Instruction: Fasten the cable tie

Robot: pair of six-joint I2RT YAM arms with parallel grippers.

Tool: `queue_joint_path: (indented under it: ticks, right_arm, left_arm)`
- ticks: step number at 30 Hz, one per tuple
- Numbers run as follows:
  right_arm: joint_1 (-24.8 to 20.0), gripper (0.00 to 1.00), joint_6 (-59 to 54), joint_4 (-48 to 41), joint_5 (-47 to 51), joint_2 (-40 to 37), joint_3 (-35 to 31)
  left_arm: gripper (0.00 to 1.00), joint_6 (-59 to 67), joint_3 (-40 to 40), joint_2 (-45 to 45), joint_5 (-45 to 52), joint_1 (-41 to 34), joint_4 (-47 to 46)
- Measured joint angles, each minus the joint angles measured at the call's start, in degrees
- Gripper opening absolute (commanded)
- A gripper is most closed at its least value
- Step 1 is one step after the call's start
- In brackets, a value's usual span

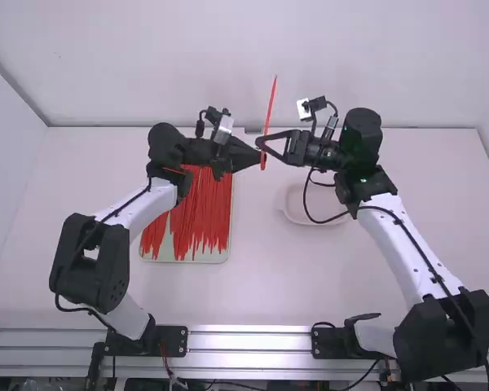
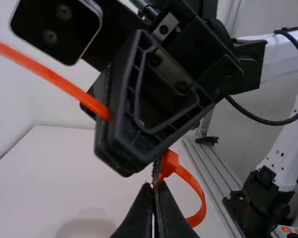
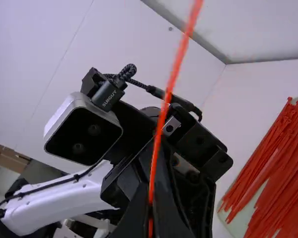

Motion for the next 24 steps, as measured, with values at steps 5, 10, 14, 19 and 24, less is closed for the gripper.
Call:
queue_joint_path:
  ticks: [5, 10, 14, 19, 24]
  right_arm:
    - [0.0, 0.0, -0.5, -0.2, 0.0, 0.0, 0.0]
    - [-0.2, 0.0, -1.7, -1.5, -0.6, 0.0, 0.0]
    - [-1.9, 0.0, -3.4, -4.2, -1.0, -0.1, 0.0]
    - [-5.4, 0.0, -7.5, -10.1, -0.2, -0.1, 0.0]
    - [-9.4, 0.0, -14.9, -19.2, 4.0, -0.1, 0.0]
  left_arm:
    - [0.17, 0.2, 0.0, 0.0, 0.1, 0.0, -0.2]
    - [0.99, 0.2, 0.0, 0.0, -3.5, 0.0, -6.8]
    - [0.99, 0.3, 0.0, 0.0, -6.8, 0.2, -12.4]
    - [0.99, 3.5, 0.0, 0.0, -10.1, 0.2, -20.0]
    - [0.99, 8.6, 0.0, 0.0, -14.2, 0.3, -30.8]
